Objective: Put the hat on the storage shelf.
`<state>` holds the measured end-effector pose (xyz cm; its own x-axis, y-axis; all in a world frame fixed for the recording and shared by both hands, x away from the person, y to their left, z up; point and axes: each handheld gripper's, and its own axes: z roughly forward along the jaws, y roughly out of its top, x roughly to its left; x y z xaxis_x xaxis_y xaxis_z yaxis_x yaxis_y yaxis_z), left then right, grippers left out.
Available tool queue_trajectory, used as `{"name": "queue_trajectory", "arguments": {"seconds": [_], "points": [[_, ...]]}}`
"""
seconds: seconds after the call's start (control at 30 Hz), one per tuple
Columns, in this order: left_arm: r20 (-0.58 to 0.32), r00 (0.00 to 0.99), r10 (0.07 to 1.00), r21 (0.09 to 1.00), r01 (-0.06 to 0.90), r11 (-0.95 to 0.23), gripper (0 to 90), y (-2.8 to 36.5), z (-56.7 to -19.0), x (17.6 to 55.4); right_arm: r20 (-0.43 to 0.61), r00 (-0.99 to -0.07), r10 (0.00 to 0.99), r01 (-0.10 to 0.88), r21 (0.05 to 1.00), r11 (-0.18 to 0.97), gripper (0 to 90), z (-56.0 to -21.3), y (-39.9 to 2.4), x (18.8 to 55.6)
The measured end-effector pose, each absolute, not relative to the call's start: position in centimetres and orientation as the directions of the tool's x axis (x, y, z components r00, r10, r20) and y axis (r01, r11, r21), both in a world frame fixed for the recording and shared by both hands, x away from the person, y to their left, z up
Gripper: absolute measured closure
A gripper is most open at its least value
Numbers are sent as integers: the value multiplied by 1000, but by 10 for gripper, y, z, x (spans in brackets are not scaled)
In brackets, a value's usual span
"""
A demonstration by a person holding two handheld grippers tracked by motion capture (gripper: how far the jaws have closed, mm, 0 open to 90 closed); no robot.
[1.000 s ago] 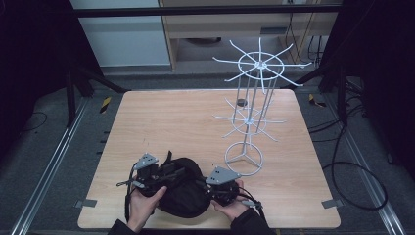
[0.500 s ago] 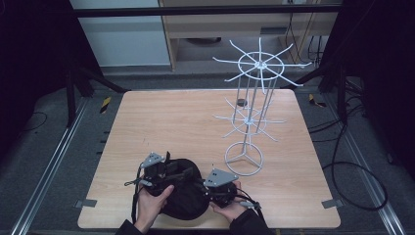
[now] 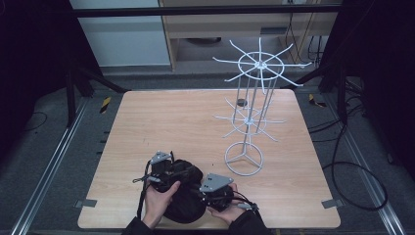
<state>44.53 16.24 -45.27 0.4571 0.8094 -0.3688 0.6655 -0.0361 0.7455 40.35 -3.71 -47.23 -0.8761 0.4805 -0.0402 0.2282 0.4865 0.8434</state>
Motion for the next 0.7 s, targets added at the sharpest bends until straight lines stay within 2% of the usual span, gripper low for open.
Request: {"name": "queue_trajectory", "arguments": {"seconds": [0.1,0.13,0.27,0.4,0.63,0.7], "points": [[-391,456,800,738,675,-24,614,164,-452,446,-29,-875,483,236,845,479,796,-474,-38,403],[-387,460,799,738,674,-30,687,163,-451,446,-27,-874,485,239,844,479,783,-474,-37,403],[-380,472,796,750,661,-33,761,163,-448,444,-18,-872,489,246,847,471,757,-474,-37,403],[-379,487,787,770,637,-23,804,162,-444,439,20,-875,484,261,860,438,716,-471,-41,402],[-358,530,769,818,575,-15,826,166,-428,432,64,-886,460,247,904,350,604,-449,-63,392],[-351,540,765,833,553,-8,832,167,-421,429,68,-885,460,243,911,333,606,-446,-66,392]]}}
